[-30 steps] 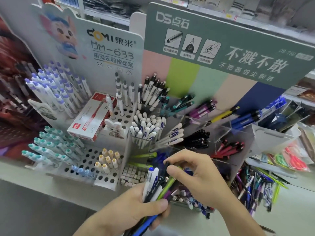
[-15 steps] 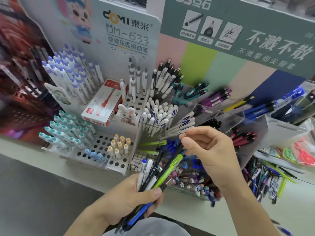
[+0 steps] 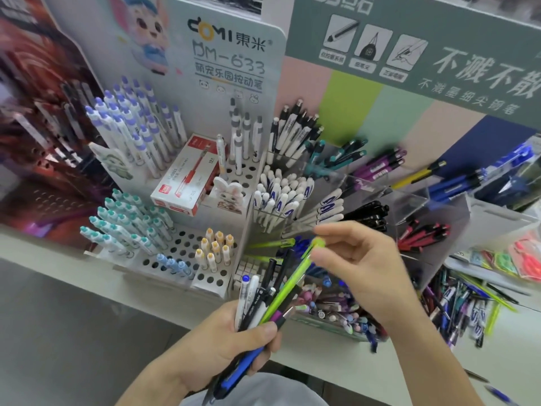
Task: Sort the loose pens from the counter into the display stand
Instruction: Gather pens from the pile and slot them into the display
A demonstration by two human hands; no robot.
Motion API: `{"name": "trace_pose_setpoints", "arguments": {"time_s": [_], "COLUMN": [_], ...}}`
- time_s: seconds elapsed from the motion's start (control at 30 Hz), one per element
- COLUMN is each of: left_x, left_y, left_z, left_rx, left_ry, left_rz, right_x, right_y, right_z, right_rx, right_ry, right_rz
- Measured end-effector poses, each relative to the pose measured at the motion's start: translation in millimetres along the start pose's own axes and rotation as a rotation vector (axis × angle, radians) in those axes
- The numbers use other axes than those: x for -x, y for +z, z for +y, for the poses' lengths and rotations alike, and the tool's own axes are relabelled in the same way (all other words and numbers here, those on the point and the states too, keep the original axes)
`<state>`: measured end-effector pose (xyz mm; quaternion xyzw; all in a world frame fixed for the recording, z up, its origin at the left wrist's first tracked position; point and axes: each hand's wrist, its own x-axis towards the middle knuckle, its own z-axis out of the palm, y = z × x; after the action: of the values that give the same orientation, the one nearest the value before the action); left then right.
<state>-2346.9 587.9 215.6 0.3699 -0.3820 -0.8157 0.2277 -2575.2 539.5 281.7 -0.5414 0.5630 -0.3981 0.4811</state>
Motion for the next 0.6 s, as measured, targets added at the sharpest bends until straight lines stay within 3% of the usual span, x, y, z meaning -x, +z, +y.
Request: {"name": "trace_pose_setpoints", "arguments": {"time_s": [0.13, 0.23, 0.43, 0.6], "left_x": [8, 11, 7, 3], "left_y": [-10, -13, -8, -2], "left_z": [-3, -4, -6, -4], "left_rx": [0.094, 0.177, 0.359, 0.422], "left_ry": [-0.007, 0.036, 0.100, 0.136], "left_rz": [0.101, 0.185, 0.272, 0.190], "right_x": [-1, 0, -16, -19], "right_y": [-8, 5, 36, 58], "right_z": [-3, 11, 45, 56], "right_rx": [-0.202, -0.068, 0.290, 0.450], "right_ry": [-0.138, -0.299, -0.614, -0.657], "right_rz": [0.337, 0.488, 0.476, 0.371]}}
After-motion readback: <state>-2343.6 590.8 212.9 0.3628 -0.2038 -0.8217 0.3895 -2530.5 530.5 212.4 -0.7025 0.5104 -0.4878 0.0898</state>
